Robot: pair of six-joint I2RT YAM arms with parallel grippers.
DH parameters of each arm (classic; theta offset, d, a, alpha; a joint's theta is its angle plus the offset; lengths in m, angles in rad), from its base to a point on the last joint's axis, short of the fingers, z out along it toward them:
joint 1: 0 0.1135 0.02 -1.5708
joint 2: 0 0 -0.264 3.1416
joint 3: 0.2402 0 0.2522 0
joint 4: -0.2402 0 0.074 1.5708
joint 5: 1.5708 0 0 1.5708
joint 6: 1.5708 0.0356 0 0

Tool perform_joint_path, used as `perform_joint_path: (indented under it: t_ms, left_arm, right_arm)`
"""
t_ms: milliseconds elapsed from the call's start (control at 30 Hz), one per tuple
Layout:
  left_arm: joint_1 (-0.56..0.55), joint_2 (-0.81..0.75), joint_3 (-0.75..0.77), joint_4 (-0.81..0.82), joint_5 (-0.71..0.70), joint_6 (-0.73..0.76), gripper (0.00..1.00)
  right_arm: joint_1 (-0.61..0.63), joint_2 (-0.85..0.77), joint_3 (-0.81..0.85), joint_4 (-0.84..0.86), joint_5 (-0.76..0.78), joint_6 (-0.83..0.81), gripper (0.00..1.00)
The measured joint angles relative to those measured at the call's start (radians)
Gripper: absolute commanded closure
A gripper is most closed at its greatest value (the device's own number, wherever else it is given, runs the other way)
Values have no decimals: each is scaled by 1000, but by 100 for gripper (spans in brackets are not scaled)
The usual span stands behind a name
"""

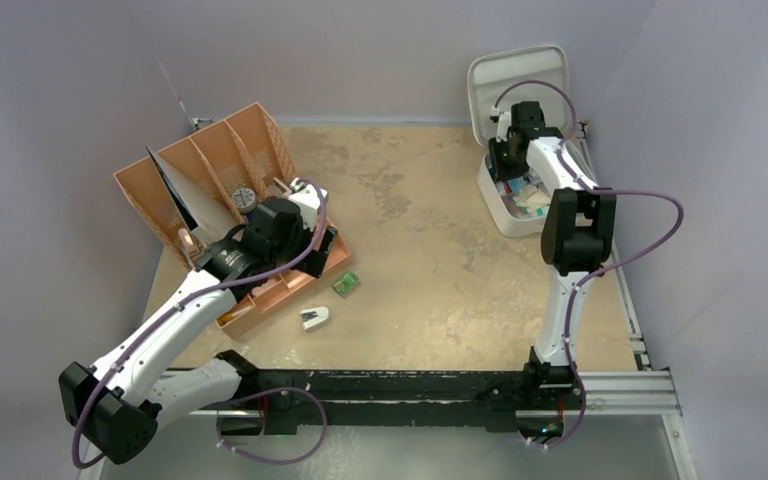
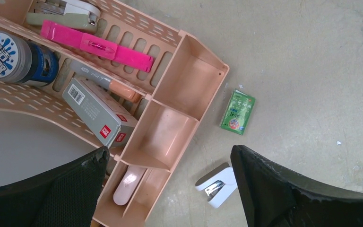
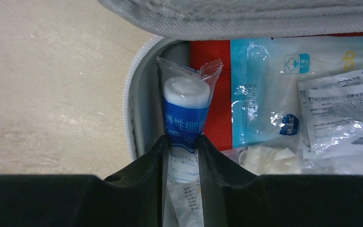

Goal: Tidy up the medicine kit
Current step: Place the pill bottle in the medicine box.

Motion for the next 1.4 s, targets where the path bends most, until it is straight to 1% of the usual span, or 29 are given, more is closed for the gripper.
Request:
perform_joint_path:
  t_ms: [167, 333, 767, 933, 1067, 1200, 1267, 1400]
  left_arm:
    - [0, 17, 0, 0, -19, 0, 1]
    - [0, 19, 0, 0, -27, 0, 1]
    - [0, 23, 0, -1, -28, 0, 1]
    - [0, 23, 0, -1, -28, 0, 1]
    - [0, 21, 0, -3, -24, -2, 1]
    - [0, 18, 3, -8, 1, -10, 1]
    - [0, 18, 11, -16, 18, -11, 1]
    - [0, 18, 35, -24, 60, -13, 1]
  right_arm:
    - [-5, 10, -6, 2, -2, -17, 67]
    - [-5, 10, -6, 2, -3, -38, 60]
    - [-6, 9, -6, 1, 0, -59, 58]
    - [-6, -14, -2, -36, 9, -29, 57]
    - [-5, -74, 2, -84, 20, 48, 57]
    - [-3, -176, -6, -110, 14, 155, 57]
    - [-1, -239, -29, -113, 9, 204, 57]
    - [5, -388, -133, -121, 3, 314, 58]
